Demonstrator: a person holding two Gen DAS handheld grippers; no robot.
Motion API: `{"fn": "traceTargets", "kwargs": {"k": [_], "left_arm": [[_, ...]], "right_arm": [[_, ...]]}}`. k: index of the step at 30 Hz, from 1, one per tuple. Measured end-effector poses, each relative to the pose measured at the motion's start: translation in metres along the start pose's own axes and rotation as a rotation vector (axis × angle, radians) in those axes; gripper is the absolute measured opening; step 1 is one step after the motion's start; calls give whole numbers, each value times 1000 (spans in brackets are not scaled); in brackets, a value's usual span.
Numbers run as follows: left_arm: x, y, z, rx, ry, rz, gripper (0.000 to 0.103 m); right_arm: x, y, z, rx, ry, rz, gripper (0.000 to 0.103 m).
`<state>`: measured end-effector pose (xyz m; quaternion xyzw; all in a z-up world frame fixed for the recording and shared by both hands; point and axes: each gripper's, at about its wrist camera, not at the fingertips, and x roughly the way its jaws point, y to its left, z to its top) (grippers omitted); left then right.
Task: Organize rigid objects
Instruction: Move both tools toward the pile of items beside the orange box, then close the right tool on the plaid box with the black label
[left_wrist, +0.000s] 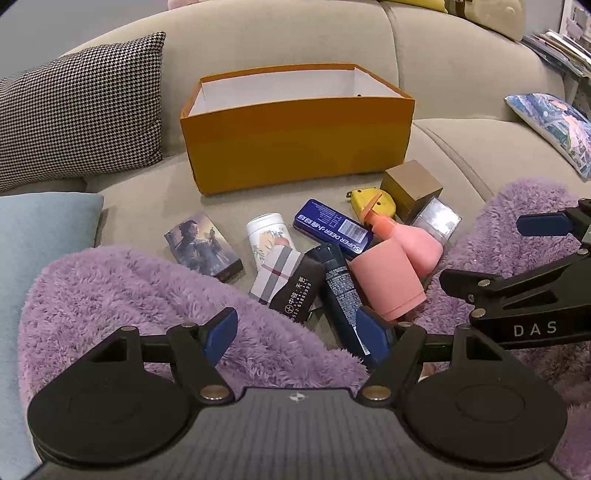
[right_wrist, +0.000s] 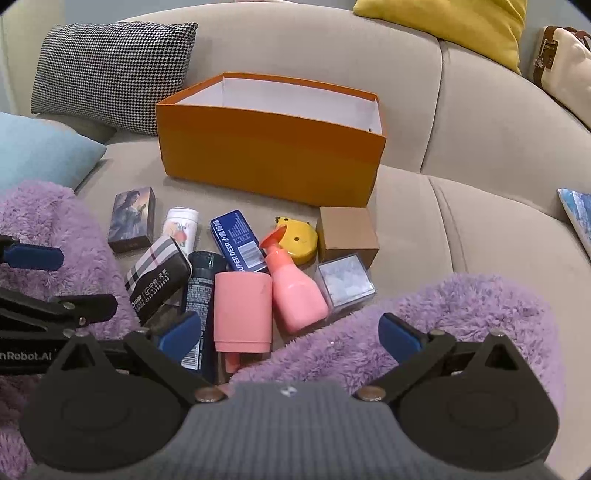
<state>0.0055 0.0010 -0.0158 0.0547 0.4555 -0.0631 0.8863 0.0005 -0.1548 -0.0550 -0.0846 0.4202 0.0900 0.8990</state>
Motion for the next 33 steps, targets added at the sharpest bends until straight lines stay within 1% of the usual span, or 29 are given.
{"fn": "traceTargets", "kwargs": {"k": [13, 21, 24, 27, 31, 32, 33], "left_arm": [[1, 2, -1, -6, 12, -21, 86], [4, 5, -1, -28, 37, -49, 85], [5, 7, -2, -37, 42, -67, 82], [6, 8, -2, -46, 48, -88, 77], [9, 8, -2, -48, 53, -125, 74], [10, 8, -1, -49, 52, -136, 72], [10, 8, 0, -50, 51, -150, 68]], "right_arm": [[2, -1, -3, 4, 5, 1, 102], [4, -2, -4, 14, 17, 10, 102], [5, -2, -4, 21, 21, 18, 101], [5, -3, -4, 27, 25, 33, 101], [9, 0, -5, 19, 40, 65, 91], [10, 1, -5, 17, 46, 75, 86], [11, 2, -5, 15, 53, 85, 84]]}}
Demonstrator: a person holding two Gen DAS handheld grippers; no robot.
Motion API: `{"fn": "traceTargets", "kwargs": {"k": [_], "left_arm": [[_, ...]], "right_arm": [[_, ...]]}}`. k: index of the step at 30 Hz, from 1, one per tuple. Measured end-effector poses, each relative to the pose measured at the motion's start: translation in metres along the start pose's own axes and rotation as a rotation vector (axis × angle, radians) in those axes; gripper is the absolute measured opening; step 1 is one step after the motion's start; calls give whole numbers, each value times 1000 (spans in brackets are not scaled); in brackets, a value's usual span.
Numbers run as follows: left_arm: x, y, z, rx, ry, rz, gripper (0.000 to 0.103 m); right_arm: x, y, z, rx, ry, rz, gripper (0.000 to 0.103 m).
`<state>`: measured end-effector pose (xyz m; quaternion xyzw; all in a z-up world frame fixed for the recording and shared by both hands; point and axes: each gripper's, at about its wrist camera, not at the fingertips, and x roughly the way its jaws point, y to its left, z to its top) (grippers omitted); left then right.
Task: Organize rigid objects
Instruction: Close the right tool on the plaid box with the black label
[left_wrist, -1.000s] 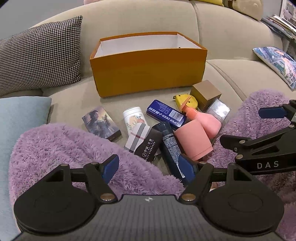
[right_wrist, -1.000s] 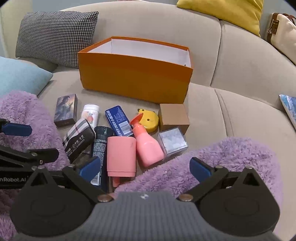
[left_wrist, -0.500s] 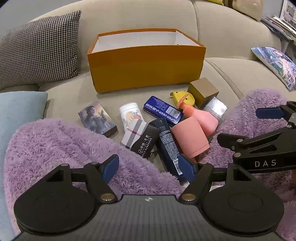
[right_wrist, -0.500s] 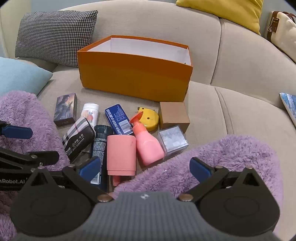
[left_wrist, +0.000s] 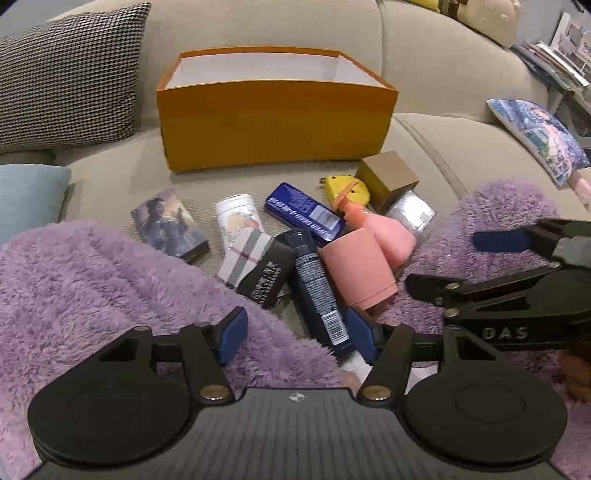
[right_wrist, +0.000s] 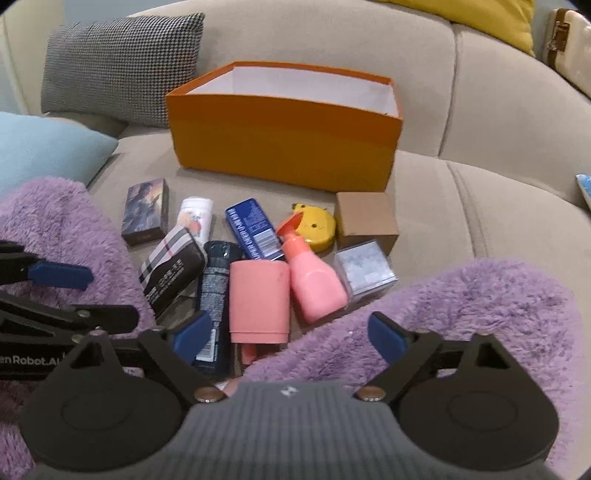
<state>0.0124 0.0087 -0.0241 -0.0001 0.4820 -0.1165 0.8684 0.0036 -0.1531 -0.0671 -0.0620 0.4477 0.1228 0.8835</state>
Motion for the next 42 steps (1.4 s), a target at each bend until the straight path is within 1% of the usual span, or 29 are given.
{"fn": "traceTargets", "kwargs": {"k": [2, 3, 5, 6, 8, 9, 11, 12, 14, 15, 16, 22, 26, 30, 32, 33, 34, 35, 36, 38, 40, 41, 42], "left_arm": [[1, 2, 2, -9, -4, -28, 63], [2, 4, 3, -17, -5, -39, 60], [4, 6, 4, -29, -6, -58, 56], [5, 6, 6, -31, -5, -63, 54], [9, 9, 8, -29, 2, -68, 46], [11, 10, 10, -27, 8, -66, 40], [16, 14, 15, -21, 19, -58, 34], [18, 17, 17, -18, 25, -55, 30], [23, 23, 22, -14, 38, -45, 27], [25, 26, 25, -14, 43, -44, 25], [28, 30, 28, -13, 50, -42, 24], [47, 51, 48, -5, 101, -51, 24], [54, 61, 62, 28, 136, -60, 25], [62, 71, 67, 47, 167, -66, 30], [69, 72, 66, 70, 194, -68, 36], [73, 73, 66, 79, 207, -75, 42], [77, 74, 66, 90, 221, -89, 47], [81, 74, 66, 103, 232, -108, 49], [86, 74, 67, 116, 242, -126, 53], [94, 74, 68, 134, 261, -130, 53], [105, 73, 70, 151, 289, -122, 53], [111, 72, 71, 159, 306, -120, 55], [114, 72, 73, 162, 319, -129, 60]], "right_arm": [[4, 0, 0, 1, 13, 20, 72], [6, 0, 0, 4, 21, 31, 70], [10, -2, 1, 11, 35, 48, 59], [12, -2, 1, 14, 41, 60, 57], [15, -2, 3, 15, 46, 91, 48], [18, -1, 4, 12, 49, 111, 46], [24, 1, 8, 7, 60, 154, 34], [28, 3, 10, 6, 69, 175, 31], [35, 7, 15, -2, 84, 202, 26], [38, 9, 18, -6, 88, 215, 24], [42, 10, 21, -8, 93, 227, 24], [68, 18, 48, 14, 128, 293, 24], [88, 25, 66, 50, 171, 342, 27], [106, 37, 73, 40, 211, 347, 26], [113, 39, 73, 32, 221, 333, 27], [116, 38, 72, 35, 229, 333, 26], [117, 35, 72, 43, 229, 338, 24], [118, 31, 73, 49, 231, 342, 18], [121, 30, 74, 54, 232, 340, 14], [123, 26, 76, 83, 238, 357, 13], [124, 24, 77, 85, 237, 358, 12], [123, 25, 77, 79, 236, 355, 11], [123, 26, 77, 70, 231, 342, 11]]}}
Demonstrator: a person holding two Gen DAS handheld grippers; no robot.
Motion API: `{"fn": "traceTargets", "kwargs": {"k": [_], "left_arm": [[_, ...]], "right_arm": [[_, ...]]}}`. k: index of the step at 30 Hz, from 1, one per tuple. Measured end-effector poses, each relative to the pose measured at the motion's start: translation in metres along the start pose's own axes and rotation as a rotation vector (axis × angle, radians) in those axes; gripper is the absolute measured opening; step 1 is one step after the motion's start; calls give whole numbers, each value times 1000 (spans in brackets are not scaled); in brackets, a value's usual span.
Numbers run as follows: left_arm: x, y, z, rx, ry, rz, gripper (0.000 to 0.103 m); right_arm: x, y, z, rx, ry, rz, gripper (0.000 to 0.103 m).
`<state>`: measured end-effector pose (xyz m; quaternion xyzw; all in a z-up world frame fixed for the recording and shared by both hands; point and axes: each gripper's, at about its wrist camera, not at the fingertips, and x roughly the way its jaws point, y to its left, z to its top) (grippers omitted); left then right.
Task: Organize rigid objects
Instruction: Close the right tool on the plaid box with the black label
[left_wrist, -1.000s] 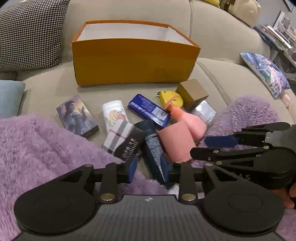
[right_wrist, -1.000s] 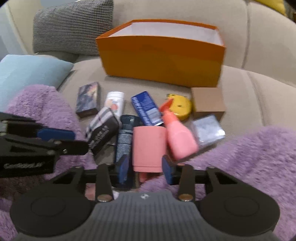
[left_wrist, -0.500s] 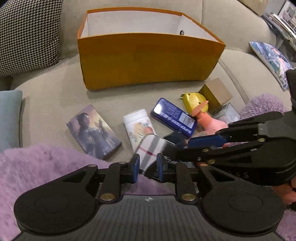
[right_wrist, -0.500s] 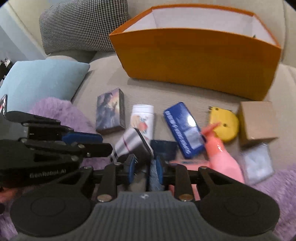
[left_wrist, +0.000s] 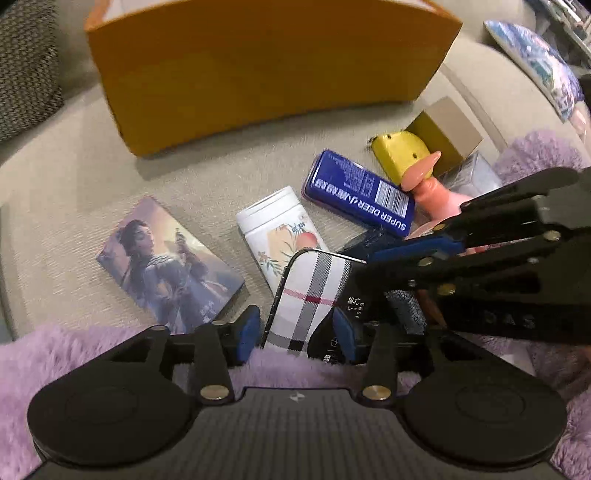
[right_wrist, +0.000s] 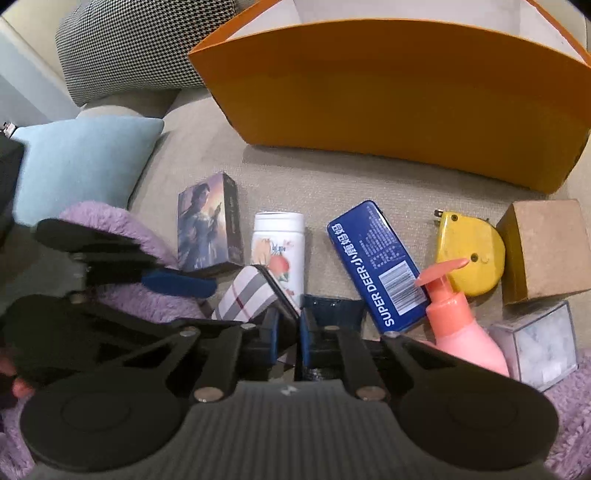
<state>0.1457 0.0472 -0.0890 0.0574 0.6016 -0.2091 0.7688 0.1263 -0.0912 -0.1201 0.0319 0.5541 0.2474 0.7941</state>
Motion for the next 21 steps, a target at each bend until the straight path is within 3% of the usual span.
{"fn": "traceTargets", "kwargs": {"k": [5, 11, 18, 19, 21], "left_arm": [[14, 5, 7, -8, 60, -64, 67], [16, 6, 12, -26, 61, -80, 60], [-15, 23, -2, -176, -106, -77, 25], [-20, 25, -4, -198, -133, -70, 3], [-30, 32, -6, -246, -195, -29, 0]], "right_arm": [[2, -3, 0, 8, -1, 0, 11], [3, -1, 1, 2, -16, -12, 12], [-7, -7, -3, 42, -33, 9, 23], [-6, -6, -2, 39, -36, 13, 23], [-4, -2, 1, 33, -47, 23, 28]]}}
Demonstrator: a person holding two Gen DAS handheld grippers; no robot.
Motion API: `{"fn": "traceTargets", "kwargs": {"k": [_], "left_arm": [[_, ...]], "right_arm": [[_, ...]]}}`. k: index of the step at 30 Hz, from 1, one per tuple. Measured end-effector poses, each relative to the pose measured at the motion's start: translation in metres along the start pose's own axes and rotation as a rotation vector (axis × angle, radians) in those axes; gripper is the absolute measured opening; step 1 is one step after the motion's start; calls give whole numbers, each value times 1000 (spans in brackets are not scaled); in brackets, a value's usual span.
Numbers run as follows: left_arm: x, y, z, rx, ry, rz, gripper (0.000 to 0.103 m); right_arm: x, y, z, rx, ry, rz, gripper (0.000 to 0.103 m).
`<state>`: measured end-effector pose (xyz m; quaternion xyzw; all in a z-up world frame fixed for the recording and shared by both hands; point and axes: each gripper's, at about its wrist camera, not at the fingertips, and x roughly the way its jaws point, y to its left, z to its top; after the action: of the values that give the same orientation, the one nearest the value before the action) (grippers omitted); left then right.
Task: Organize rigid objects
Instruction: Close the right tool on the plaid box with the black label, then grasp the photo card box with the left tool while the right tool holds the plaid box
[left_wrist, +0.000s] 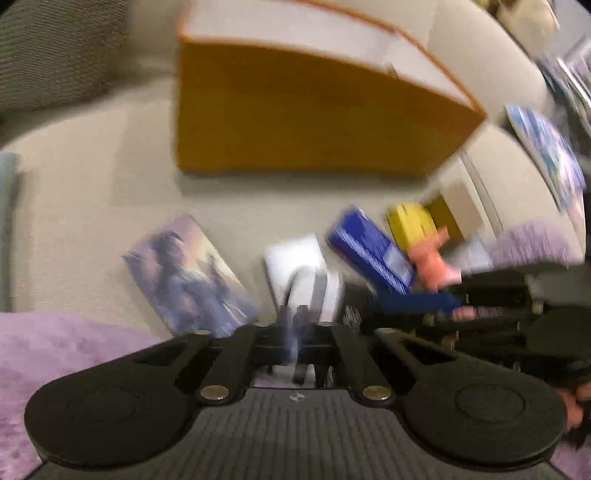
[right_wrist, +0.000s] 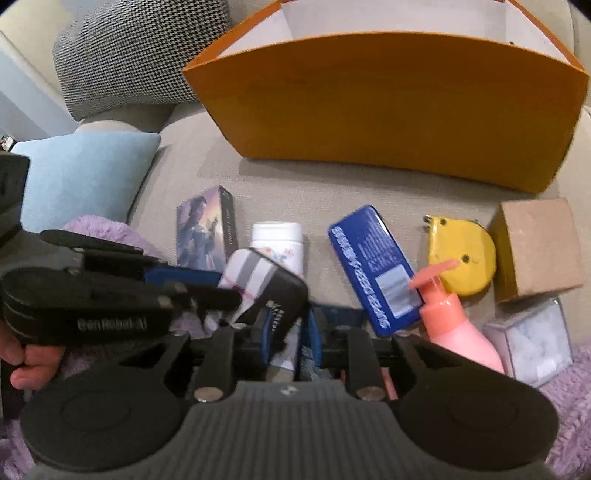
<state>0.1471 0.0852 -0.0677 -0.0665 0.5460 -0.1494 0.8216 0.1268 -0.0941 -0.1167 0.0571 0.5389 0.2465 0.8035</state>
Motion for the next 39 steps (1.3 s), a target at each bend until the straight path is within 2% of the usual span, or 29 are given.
{"fn": "traceTargets", "kwargs": {"k": [2, 5, 7, 9, 11, 14, 17, 19, 24, 25, 27, 31, 35, 39], "left_arm": [[-5, 6, 2, -33, -41, 71, 0], [-10, 22, 8, -101, -20, 33, 6], [-14, 30, 11, -113, 11, 77, 28], [-11, 31, 12, -116, 42, 105, 27], [-9, 35, 14, -138, 56, 90, 29], [-1, 35, 17, -130, 88, 150, 29], [5, 30, 18, -116, 93, 190, 36], [8, 30, 19, -126, 88, 202, 47], [9, 59, 26, -254, 88, 265, 51], [10, 66, 26, -287, 87, 253, 57], [13, 83, 28, -367, 100, 168, 59], [24, 97, 27, -422, 110, 71, 70], [35, 98, 31, -438, 110, 23, 73], [37, 97, 31, -451, 100, 21, 71]], "right_arm": [[5, 5, 4, -4, -3, -6, 37], [17, 13, 11, -22, 18, -6, 39], [26, 17, 12, -20, 72, -6, 40], [33, 21, 7, -22, 106, -15, 38], [32, 25, 1, -32, 86, -25, 33], [22, 27, 4, -24, 48, 0, 21], [10, 33, 14, -58, -6, -6, 18], [5, 33, 26, -50, -41, -12, 17], [9, 29, 58, -16, -84, -14, 16], [11, 31, 63, -22, -92, -16, 16], [19, 36, 71, -38, -95, -20, 16], [33, 40, 77, -40, -84, -12, 16], [41, 37, 72, -19, -71, 12, 18], [39, 38, 69, -22, -68, 24, 21]]}}
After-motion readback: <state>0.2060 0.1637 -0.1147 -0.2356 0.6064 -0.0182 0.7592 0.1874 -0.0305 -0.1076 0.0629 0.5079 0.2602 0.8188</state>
